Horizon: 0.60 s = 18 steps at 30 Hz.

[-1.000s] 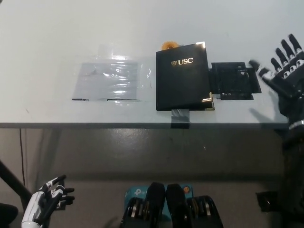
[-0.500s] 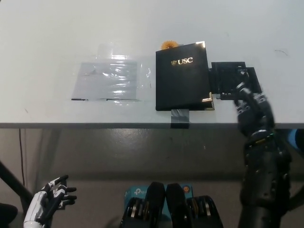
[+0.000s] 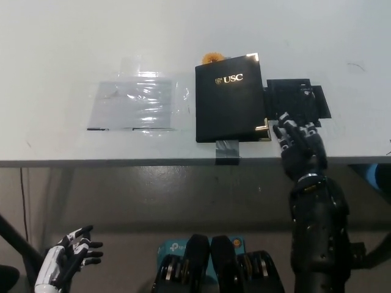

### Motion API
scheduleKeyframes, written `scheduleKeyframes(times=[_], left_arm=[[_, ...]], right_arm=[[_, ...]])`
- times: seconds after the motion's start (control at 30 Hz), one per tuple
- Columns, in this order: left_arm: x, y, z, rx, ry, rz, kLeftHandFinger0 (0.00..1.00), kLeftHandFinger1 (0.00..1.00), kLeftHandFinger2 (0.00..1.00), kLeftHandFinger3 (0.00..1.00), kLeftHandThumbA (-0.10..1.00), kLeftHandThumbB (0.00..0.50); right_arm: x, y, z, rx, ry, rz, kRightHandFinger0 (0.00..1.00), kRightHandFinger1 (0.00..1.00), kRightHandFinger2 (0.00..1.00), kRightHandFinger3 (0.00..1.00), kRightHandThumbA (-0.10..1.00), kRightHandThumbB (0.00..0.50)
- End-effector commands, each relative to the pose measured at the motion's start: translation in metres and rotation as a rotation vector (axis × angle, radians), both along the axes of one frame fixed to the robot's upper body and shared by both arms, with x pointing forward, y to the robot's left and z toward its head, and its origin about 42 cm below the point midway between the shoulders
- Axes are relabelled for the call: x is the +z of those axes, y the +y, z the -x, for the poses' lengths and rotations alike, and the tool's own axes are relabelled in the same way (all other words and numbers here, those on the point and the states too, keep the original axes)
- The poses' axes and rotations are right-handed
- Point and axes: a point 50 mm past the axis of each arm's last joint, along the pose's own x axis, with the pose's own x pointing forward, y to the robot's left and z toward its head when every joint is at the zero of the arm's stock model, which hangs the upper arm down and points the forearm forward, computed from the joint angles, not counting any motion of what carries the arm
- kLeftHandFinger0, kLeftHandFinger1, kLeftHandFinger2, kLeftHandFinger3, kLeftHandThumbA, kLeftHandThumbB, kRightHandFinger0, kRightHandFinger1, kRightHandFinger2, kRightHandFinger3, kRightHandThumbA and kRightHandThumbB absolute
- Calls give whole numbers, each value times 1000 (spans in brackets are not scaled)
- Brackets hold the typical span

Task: The robot uses its right hand to push the cover of the diary kept in the middle of the desk towards the left to open it

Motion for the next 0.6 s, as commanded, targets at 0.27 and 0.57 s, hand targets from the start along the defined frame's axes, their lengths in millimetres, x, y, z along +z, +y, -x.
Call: scheduleKeyframes(times=[0.27, 0.57], left_arm=[[8, 2, 3, -3, -35, -12, 565, 460, 446, 729, 513, 230], [7, -2, 3, -14, -26, -14, 625, 498, 467, 750, 553, 260]], right_arm=[[50, 35, -21, 170, -140, 80, 833, 917, 924, 969, 1000, 156], [58, 50, -22, 209, -146, 103, 829, 905, 909, 938, 1000, 146]])
